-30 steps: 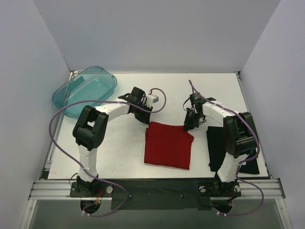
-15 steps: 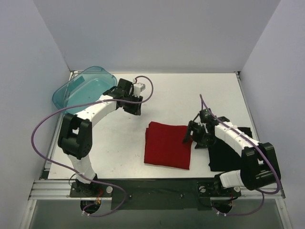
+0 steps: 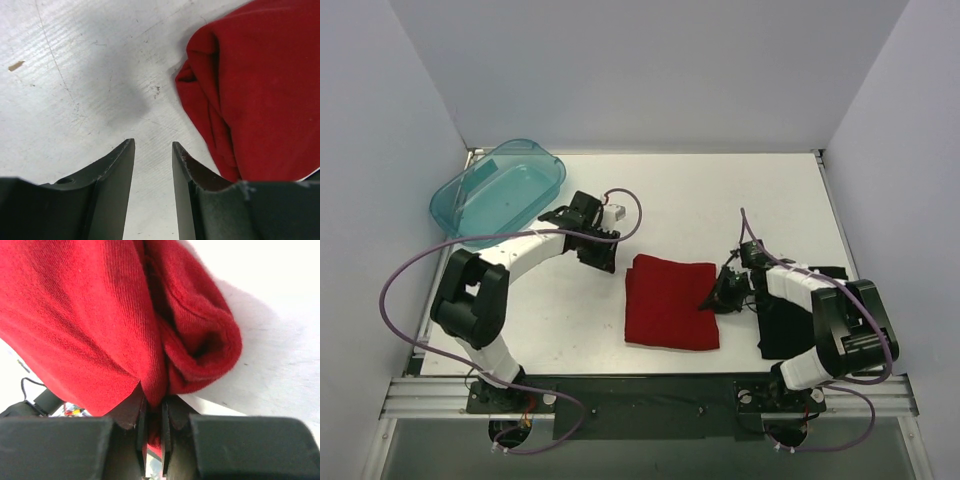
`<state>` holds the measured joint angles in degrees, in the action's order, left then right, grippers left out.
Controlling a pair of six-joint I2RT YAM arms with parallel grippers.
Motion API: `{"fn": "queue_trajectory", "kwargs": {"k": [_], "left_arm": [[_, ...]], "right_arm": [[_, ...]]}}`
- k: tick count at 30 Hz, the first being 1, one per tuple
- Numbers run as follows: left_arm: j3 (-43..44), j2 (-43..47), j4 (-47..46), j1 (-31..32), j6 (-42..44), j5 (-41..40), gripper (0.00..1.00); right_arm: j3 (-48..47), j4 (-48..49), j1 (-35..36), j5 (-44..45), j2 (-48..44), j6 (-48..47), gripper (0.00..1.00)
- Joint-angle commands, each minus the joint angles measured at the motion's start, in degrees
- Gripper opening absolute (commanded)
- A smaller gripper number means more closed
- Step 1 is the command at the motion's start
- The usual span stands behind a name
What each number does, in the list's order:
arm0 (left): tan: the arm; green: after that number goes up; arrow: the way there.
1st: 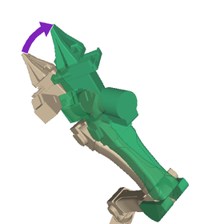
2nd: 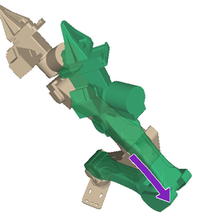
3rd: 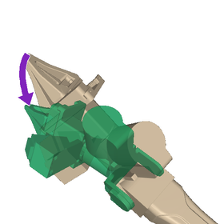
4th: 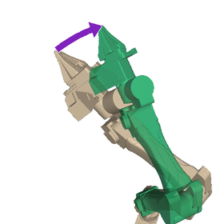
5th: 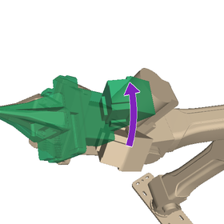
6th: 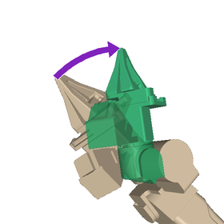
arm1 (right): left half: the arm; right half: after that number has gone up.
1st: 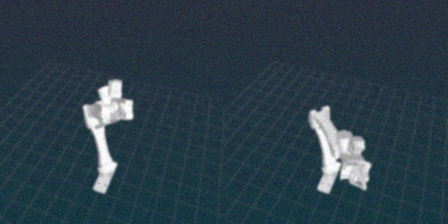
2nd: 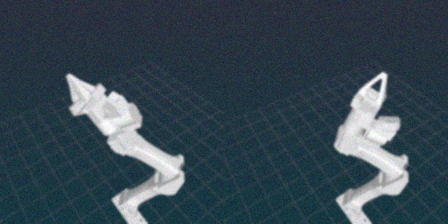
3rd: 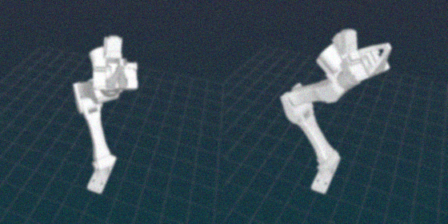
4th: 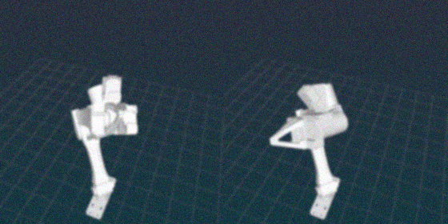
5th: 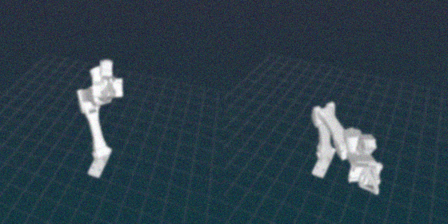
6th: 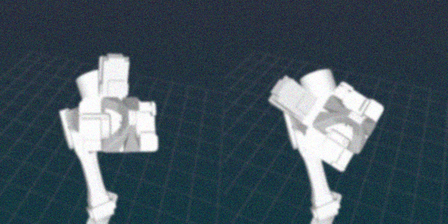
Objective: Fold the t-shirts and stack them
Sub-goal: Put the neatly folded tshirt into the corner of the board with the right arm
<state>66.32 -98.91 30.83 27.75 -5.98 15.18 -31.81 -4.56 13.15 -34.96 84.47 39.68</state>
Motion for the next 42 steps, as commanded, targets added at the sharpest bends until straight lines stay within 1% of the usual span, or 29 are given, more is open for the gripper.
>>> {"fn": "queue_trajectory", "kwargs": {"k": [1, 2, 3, 4, 5, 6, 7, 8, 13, 14, 16, 21, 25, 28, 30, 31, 33, 36, 39, 42], "left_arm": [[1.2, 5.0, -2.2, -0.4, -0.1, -0.4, 0.46], [1.3, 5.7, -2.2, -0.5, 0.0, -0.2, 0.46], [1.4, 5.9, -2.3, -0.6, 0.3, -0.2, 0.46], [1.5, 6.6, -2.3, -0.6, 0.5, -0.2, 0.46], [1.7, 6.9, -2.3, -0.6, 0.7, -0.3, 0.46], [1.9, 7.4, -2.4, -0.7, 0.8, -0.3, 0.46], [2.0, 7.7, -2.4, -0.7, 1.0, -0.4, 0.46], [2.1, 8.1, -2.4, -0.7, 1.1, -0.4, 0.46], [2.4, 9.1, -2.3, -0.8, 1.6, -0.3, 0.46], [2.4, 9.2, -2.4, -0.7, 1.6, -0.2, 0.46], [2.6, 9.2, -2.6, -0.6, 1.6, -0.2, 0.46], [3.2, 9.3, -2.8, -0.6, 2.1, -0.3, 0.46], [3.0, 9.5, -3.0, -0.6, 2.6, -0.5, 0.46], [3.2, 9.7, -2.6, -0.5, 4.2, 0.1, 0.5], [3.5, 9.7, -2.3, -0.3, 4.6, 0.1, 0.53], [3.6, 9.6, -2.0, -0.4, 4.7, 0.5, 0.54], [3.8, 9.4, -2.0, -0.4, 4.9, 0.8, 0.55], [3.7, 9.1, -2.4, -0.4, 4.7, 1.3, 0.55], [3.7, 8.6, -2.4, -0.4, 4.6, 1.7, 0.56], [3.6, 8.6, -2.4, -0.4, 4.4, 1.6, 0.56]], "right_arm": [[-7.2, -12.8, -1.5, 8.8, -0.4, -10.6, 0.0], [-9.0, -16.6, -1.5, 11.7, -0.8, -12.2, 0.0], [-13.2, -23.0, -1.5, 13.3, -0.7, -15.7, 0.0], [-15.0, -26.8, -1.5, 17.6, -0.7, -17.2, 0.0], [-18.6, -33.0, -1.4, 20.0, -0.8, -19.9, 0.0], [-20.0, -35.2, -1.3, 25.1, -0.9, -20.9, 0.0], [-22.4, -39.3, -1.2, 27.2, -1.3, -22.8, 0.0], [-23.4, -40.8, -1.2, 31.1, -2.0, -24.2, 0.0], [-27.3, -49.0, 0.3, 41.1, -5.8, -26.4, 0.0], [-28.0, -50.0, 1.1, 43.2, -6.2, -26.9, 0.0], [-29.1, -51.0, 2.3, 44.5, -7.2, -28.3, 0.0], [-32.3, -54.0, 3.5, 49.4, -6.0, -33.6, 0.0], [-34.8, -56.4, 4.3, 50.2, -7.9, -35.4, 0.0], [-35.0, -56.8, 4.3, 52.2, -10.4, -37.6, 0.0], [-34.3, -58.8, 4.4, 56.1, -11.3, -40.8, 0.0], [-33.0, -59.5, 4.2, 60.3, -11.3, -42.0, 0.0], [-30.9, -60.0, 4.3, 63.0, -12.8, -43.7, 0.0], [-30.2, -59.6, 2.9, 60.9, -15.5, -43.5, 0.0], [-29.4, -59.7, 1.4, 64.0, -16.4, -43.9, 0.0], [-30.3, -60.1, -1.4, 64.0, -16.9, -43.3, 0.0]]}}
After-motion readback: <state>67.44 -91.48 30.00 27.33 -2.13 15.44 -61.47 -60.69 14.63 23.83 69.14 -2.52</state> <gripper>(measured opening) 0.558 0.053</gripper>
